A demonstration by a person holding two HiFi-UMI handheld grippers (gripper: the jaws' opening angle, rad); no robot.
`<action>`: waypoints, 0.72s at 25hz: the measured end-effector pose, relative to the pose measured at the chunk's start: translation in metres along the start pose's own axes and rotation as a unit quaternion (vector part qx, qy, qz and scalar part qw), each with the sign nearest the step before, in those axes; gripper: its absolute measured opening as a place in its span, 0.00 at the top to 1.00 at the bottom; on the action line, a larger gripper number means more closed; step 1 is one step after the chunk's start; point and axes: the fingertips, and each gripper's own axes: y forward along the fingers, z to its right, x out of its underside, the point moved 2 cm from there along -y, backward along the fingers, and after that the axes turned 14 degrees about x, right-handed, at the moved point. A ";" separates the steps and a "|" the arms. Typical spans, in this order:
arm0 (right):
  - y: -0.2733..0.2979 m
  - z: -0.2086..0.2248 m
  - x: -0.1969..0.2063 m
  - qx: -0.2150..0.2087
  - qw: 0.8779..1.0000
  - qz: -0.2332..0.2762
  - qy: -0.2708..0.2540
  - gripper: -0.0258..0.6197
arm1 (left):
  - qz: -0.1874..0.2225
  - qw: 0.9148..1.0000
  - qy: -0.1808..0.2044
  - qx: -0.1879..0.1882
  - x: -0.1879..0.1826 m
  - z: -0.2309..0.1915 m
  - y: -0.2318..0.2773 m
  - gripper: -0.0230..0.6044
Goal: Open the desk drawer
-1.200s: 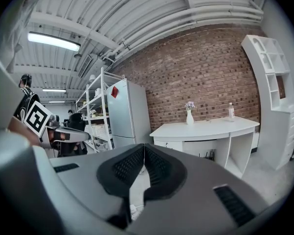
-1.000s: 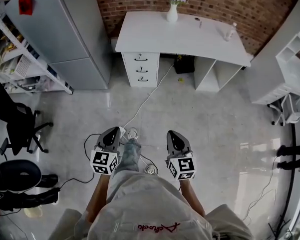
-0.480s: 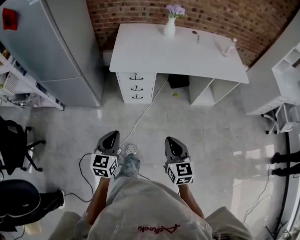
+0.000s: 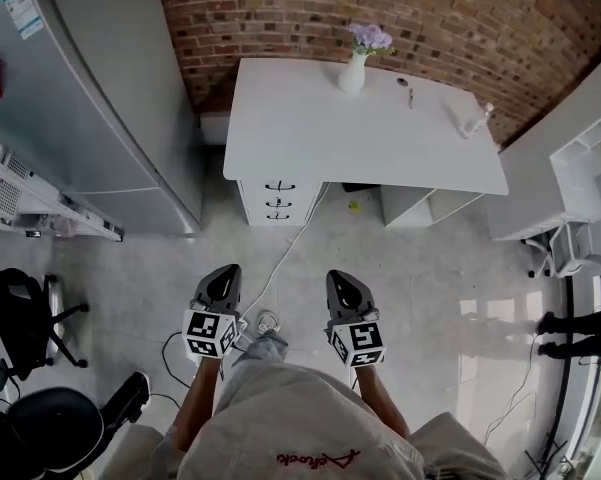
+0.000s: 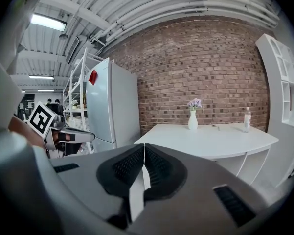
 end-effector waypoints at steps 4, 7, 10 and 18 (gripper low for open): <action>0.036 -0.004 -0.002 0.014 1.000 -0.015 0.003 0.93 | -0.008 1.000 -0.004 0.008 -0.001 -0.034 0.012 0.94; 0.056 -0.005 -0.001 0.017 1.000 -0.023 0.006 0.93 | -0.019 1.000 -0.007 0.011 0.001 -0.051 0.021 0.94; 0.072 -0.004 0.003 0.010 0.999 -0.031 0.004 0.93 | -0.026 1.000 -0.011 0.011 0.006 -0.060 0.030 0.94; 0.120 0.006 0.015 -0.023 0.999 -0.043 0.021 0.93 | -0.051 0.998 -0.021 0.001 0.027 -0.065 0.061 0.94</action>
